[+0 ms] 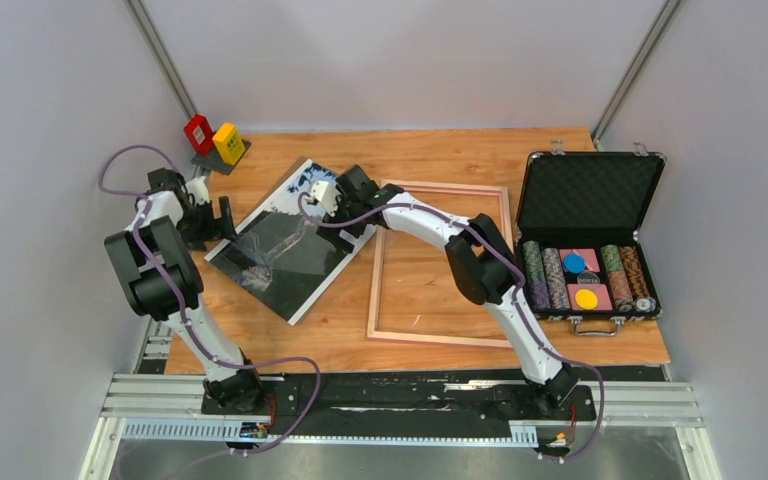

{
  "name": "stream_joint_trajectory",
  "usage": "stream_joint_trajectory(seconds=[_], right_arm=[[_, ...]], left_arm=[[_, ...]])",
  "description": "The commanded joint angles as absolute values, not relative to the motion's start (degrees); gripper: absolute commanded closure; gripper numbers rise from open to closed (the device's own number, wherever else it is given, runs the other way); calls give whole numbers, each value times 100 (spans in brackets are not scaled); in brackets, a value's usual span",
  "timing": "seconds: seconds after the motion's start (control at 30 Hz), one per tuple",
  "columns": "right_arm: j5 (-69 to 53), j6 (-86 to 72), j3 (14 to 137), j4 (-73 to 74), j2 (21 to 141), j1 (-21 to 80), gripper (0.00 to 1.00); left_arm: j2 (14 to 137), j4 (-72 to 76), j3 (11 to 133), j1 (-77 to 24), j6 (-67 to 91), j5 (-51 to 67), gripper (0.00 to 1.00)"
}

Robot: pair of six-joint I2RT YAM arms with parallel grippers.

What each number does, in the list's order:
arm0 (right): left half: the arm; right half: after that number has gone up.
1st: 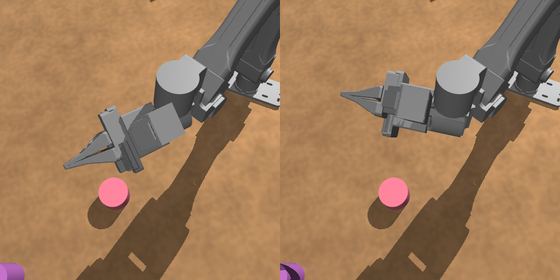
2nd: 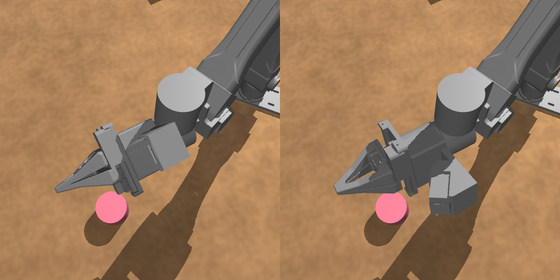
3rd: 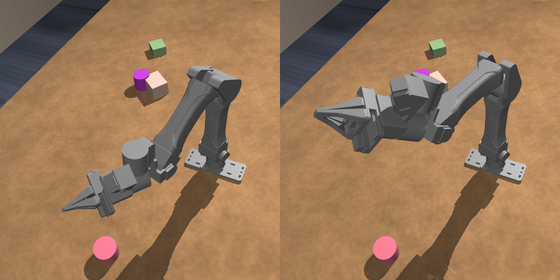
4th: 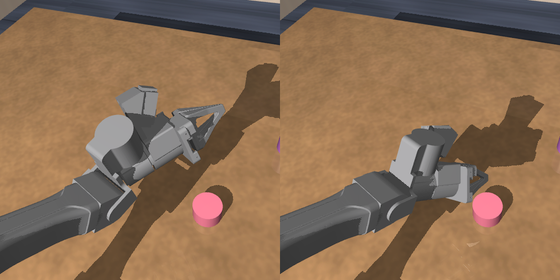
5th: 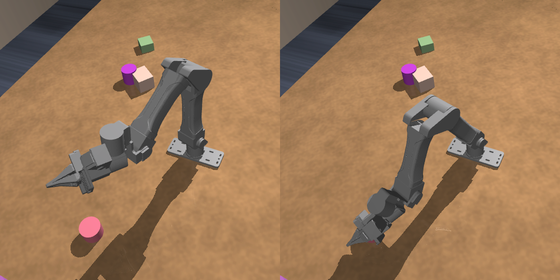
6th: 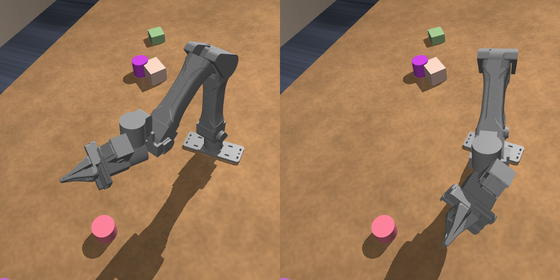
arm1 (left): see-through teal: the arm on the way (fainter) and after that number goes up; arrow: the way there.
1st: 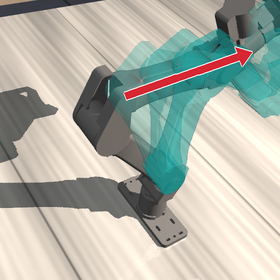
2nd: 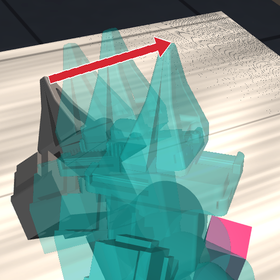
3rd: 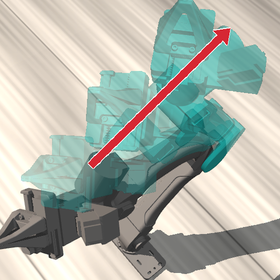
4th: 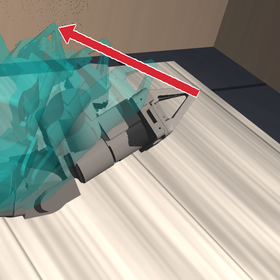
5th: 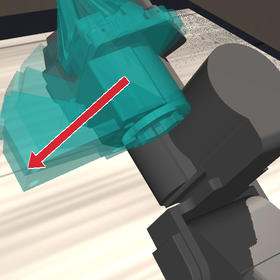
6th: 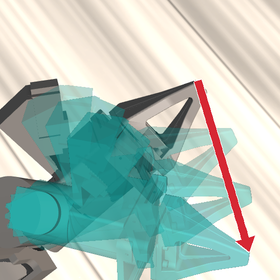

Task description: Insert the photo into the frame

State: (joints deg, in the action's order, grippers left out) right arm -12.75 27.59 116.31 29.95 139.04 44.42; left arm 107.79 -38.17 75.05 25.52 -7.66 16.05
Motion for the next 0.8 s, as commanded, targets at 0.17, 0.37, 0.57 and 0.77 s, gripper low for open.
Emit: stream_joint_trajectory(seconds=[0.17, 0.37, 0.57, 0.77], right_arm=[[-1262, 2907, 10735, 3384, 12995, 4574, 0], [-1199, 3002, 9625, 3359, 12122, 5004, 0], [-1003, 2989, 8963, 3189, 11740, 5262, 0], [-771, 3082, 8667, 2900, 11700, 5397, 0]], left_arm=[[10026, -3747, 7729, 2606, -859, 1826, 0], [10082, -3834, 8176, 2572, -775, 2343, 0], [10138, -3890, 8298, 2143, -1061, 2672, 0], [10544, -3860, 8448, 1698, -1016, 2704, 0]])
